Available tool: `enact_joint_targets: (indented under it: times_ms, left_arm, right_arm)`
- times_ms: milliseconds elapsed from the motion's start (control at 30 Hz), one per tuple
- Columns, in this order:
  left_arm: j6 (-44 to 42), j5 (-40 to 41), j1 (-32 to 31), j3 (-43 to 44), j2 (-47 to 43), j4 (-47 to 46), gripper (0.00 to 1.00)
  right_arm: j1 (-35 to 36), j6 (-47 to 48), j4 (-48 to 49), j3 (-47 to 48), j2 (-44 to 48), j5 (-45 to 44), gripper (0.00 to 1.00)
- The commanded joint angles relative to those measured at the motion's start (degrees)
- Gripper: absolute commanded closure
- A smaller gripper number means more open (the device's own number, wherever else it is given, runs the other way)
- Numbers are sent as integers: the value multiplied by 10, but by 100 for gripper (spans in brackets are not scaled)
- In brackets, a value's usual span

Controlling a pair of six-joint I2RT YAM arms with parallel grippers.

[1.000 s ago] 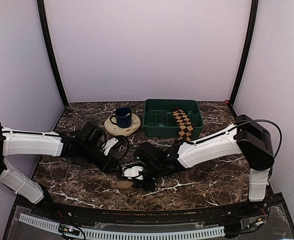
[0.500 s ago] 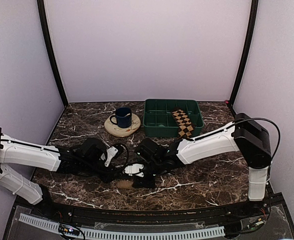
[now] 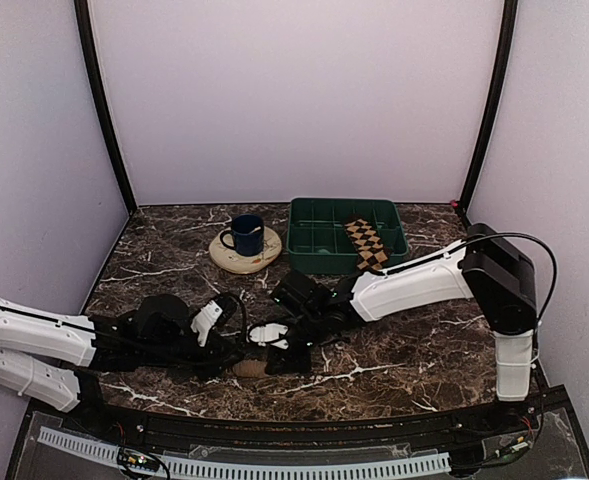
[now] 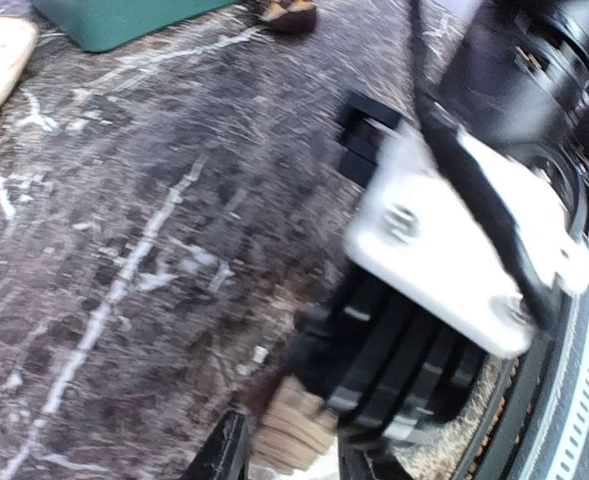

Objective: Roll the socks
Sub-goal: Roll the sock at the center of the board.

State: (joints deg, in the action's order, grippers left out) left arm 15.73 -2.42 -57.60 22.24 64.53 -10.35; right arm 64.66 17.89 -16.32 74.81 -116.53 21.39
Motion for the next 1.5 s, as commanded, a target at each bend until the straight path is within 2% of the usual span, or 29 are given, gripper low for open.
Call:
enact_joint_targets:
  times_ms: [0,200,400,567,800,1133,1467]
  left_arm:
    - [8,6,-32,-21,-2,-39,66]
    - [-3,27,-70,-21,9,-47,64]
    - [-30,36,-92,2,57,-43,63]
    - [-54,92,-115,15,83,-47,62]
    - [-96,158,-139,23,72,-52,61]
    - [-135,168,-155,41,115,-44,61]
    - [-177,216,-161,58,158,-62,60]
  right_arm:
    - [-6,-1,-76,-3,-40,1,100]
    - [-11,0,-90,4,-42,8,100]
    - [-11,0,-101,13,-48,13,100]
    - [-12,0,-103,14,-51,23,100]
    - [-12,1,-112,15,-56,31,100]
    - [-15,5,-126,27,-65,48,100]
    - [-17,8,-134,28,-68,66,100]
